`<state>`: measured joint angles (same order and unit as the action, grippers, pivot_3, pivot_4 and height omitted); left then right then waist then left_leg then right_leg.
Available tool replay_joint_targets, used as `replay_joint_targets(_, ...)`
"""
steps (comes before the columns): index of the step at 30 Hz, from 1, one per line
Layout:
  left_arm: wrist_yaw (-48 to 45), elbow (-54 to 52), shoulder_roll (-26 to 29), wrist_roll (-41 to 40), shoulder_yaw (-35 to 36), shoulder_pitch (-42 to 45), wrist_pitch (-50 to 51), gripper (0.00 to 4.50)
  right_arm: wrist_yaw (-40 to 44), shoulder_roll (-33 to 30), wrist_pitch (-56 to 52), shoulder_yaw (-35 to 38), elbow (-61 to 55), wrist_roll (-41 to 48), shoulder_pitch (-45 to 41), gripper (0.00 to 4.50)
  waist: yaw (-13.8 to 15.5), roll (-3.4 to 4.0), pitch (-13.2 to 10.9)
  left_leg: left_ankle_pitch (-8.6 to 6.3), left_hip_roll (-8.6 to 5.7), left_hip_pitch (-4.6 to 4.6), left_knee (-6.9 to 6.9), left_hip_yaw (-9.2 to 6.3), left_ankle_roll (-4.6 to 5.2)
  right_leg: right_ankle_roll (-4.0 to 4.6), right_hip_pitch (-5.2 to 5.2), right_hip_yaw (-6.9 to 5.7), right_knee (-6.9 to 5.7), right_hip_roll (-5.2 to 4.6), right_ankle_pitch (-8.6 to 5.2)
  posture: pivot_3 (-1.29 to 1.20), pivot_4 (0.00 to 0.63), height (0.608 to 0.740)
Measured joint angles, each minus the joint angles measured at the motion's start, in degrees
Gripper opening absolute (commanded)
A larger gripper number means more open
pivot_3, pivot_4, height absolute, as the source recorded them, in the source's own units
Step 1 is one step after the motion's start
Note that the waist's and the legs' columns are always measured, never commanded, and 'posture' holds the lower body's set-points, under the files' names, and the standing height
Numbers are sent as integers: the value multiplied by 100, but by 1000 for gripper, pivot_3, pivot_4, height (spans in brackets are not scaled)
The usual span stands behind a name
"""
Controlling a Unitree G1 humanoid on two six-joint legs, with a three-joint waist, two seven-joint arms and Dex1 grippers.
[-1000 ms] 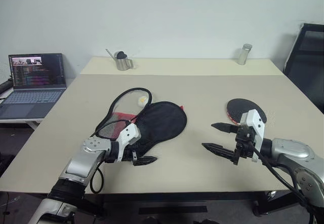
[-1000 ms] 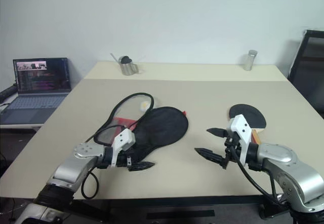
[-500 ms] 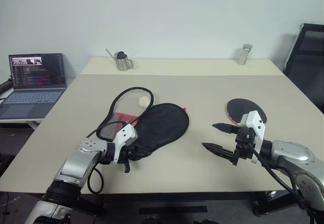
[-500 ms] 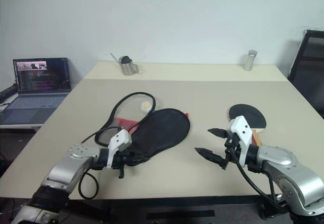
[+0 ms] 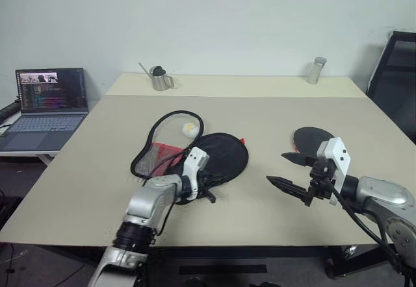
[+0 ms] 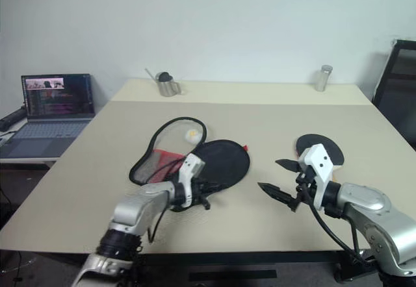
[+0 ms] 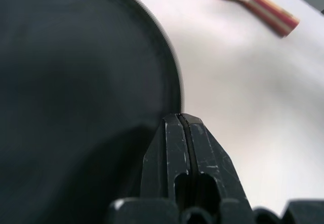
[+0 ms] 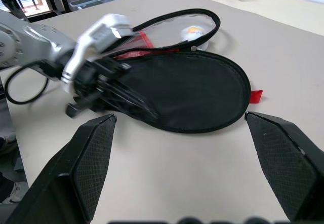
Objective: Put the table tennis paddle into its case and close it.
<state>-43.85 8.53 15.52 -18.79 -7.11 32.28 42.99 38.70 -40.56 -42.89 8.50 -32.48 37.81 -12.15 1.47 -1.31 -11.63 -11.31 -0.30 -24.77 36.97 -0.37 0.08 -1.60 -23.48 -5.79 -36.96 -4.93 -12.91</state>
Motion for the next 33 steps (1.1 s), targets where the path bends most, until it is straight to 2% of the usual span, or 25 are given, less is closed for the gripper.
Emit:
replay_joint_targets(3, -169, 4, 105, 10, -221, 164, 31, 31, -18, -17, -36, 25, -11, 65, -7, 4488, -26, 0, -1, -1, 3, 3, -2, 9, 1, 0, -3, 8, -2, 3, 0, 0, 150, 740)
replay_joint_targets(5, -408, -31, 496, 142, -382, 170, -178, 31, -45, -49, -70, 105, -55, 124, 5, 4488, -55, 1, -1, -1, 11, 6, -5, 16, 1, 2, -6, 13, -3, 7, -1, 0, 150, 740)
replay_joint_targets(8, -547, 18, 1020, 420, -366, 168, -660, 598, -124, -95, -106, 169, -122, 169, 51, 4488, -47, 1, -1, -2, 17, 7, -4, 12, 1, 3, -7, 10, -4, 11, -1, 0, 150, 740)
replay_joint_targets(12, -713, 11, 1302, 632, -381, 56, -1289, 1996, -167, -89, -141, 159, -156, 178, 142, 4488, -9, 1, -1, -4, 4, 5, -3, 24, 6, 2, -6, 22, 1, -1, -1, 0, 150, 740)
replay_joint_targets(18, -1486, -555, 1685, 160, -304, -645, -1325, 4242, -169, -79, -141, 155, -182, 182, 153, 4488, -11, 1, -1, -12, 6, 4, -2, 31, 16, 2, -10, 32, 5, -10, -1, 0, 150, 740)
replay_joint_targets(19, -1572, -618, 1764, 128, -266, -708, -1339, 4482, -165, -73, -140, 154, -185, 182, 158, 4488, -11, 1, -1, -11, 9, 5, -2, 30, 16, 3, -10, 31, 4, -10, -1, 0, 150, 740)
replay_joint_targets(22, -1632, -637, 1954, 184, -242, -853, -1489, 4482, -160, -54, -135, 152, -185, 179, 225, 4488, -11, 2, -1, -11, 13, 8, -1, 31, 16, 4, -10, 32, 1, -11, -1, 0, 150, 740)
replay_joint_targets(26, -1322, -559, 1886, 502, -258, -868, -1766, 4482, -160, 15, -124, 142, -190, 175, 266, 4488, -7, 1, -1, -12, 12, 7, -1, 34, 16, 3, -9, 34, 3, -12, 0, 0, 150, 740)
replay_joint_targets(33, -1325, -451, 1874, 759, -368, -868, -1993, 4482, -172, 57, -123, 142, -236, 174, 282, 4488, -7, 2, 1, -11, 12, 8, -1, 35, 16, 3, -9, 33, 2, -10, 0, 0, 150, 740)
